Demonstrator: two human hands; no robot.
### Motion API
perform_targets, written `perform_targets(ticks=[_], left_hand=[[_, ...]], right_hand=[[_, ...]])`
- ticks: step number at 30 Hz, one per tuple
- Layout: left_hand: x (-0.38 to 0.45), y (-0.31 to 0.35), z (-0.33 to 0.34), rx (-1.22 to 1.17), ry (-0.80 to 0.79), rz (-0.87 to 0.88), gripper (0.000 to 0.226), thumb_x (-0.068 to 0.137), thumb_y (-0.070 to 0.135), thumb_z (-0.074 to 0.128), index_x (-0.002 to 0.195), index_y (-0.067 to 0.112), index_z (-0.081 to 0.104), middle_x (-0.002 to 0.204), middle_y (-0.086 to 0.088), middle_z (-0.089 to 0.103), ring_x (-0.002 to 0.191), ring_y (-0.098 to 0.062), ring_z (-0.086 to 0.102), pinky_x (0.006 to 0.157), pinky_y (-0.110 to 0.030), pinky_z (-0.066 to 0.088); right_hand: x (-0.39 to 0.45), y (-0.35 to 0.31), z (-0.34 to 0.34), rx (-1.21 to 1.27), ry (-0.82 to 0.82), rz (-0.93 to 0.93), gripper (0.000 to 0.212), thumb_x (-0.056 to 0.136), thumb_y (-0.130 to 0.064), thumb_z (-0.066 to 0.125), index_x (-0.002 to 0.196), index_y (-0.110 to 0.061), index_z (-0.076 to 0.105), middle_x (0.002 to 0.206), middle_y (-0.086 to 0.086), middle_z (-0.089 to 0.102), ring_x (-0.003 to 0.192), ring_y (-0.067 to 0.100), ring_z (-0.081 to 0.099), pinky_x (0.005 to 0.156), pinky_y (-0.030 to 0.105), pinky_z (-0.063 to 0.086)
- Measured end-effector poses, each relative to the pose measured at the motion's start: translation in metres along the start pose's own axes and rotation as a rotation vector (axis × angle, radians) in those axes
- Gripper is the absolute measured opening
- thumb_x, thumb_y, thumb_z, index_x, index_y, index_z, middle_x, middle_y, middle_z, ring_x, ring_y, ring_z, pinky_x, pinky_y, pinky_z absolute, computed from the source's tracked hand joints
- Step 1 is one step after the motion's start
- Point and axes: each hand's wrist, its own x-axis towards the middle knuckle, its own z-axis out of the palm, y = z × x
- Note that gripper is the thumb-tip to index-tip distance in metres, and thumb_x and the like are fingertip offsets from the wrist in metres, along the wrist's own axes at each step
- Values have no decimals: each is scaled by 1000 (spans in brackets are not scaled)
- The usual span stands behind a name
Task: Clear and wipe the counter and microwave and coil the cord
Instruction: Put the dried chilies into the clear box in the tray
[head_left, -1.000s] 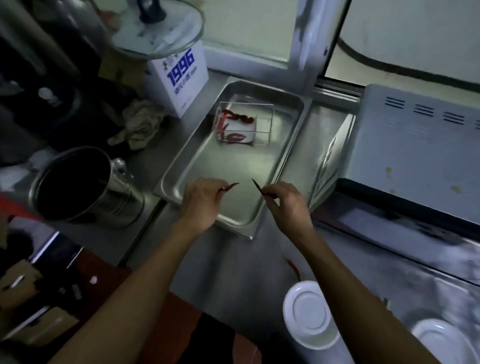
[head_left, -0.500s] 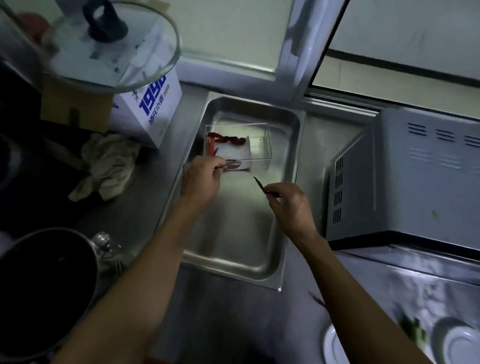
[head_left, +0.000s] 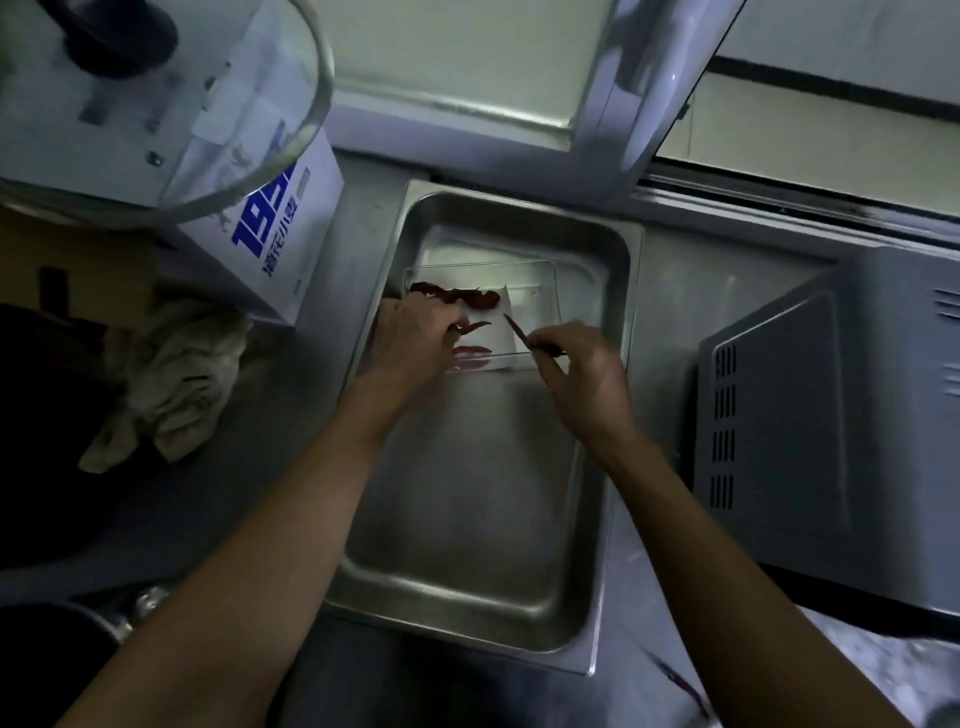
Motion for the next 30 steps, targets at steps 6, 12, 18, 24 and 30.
perform_targets(ticks=[6, 12, 18, 24, 30], left_hand=[[4, -7, 12, 32, 0, 46, 12, 89, 18, 67, 98, 22, 74, 100, 1, 73, 98, -25, 60, 83, -39, 34], [-3, -17, 20, -6, 119, 70, 11, 81, 11, 72, 87, 19, 76, 84, -1, 73, 83, -25, 63, 77, -36, 37], [-20, -20, 11, -53, 212, 18, 7, 83, 12, 72, 89, 17, 74, 87, -2, 73, 83, -24, 63, 76, -35, 39], [-31, -27, 15, -68, 164, 15, 15, 80, 17, 77, 94, 21, 74, 95, 2, 73, 91, -21, 64, 80, -42, 45], [-33, -26, 16, -71, 169, 29, 14, 81, 19, 77, 95, 21, 74, 96, 2, 73, 93, -21, 64, 79, -44, 47]], right_hand=[[26, 11, 16, 47, -49, 11, 15, 90, -7, 66, 103, -12, 73, 95, 4, 69, 87, 20, 63, 78, 43, 55], [47, 10, 27, 13, -119, -12, 18, 90, -8, 66, 106, -14, 73, 95, 4, 69, 87, 17, 62, 79, 39, 54], [61, 0, 45, 10, -228, -23, 19, 91, -9, 66, 106, -14, 74, 99, 5, 70, 90, 20, 64, 82, 40, 55], [72, -10, 64, -23, -300, -64, 18, 91, -8, 64, 105, -12, 74, 100, 6, 71, 91, 21, 64, 83, 40, 54], [73, -12, 65, -45, -308, -35, 21, 89, -8, 66, 108, -10, 73, 105, 8, 72, 96, 24, 65, 84, 37, 52]])
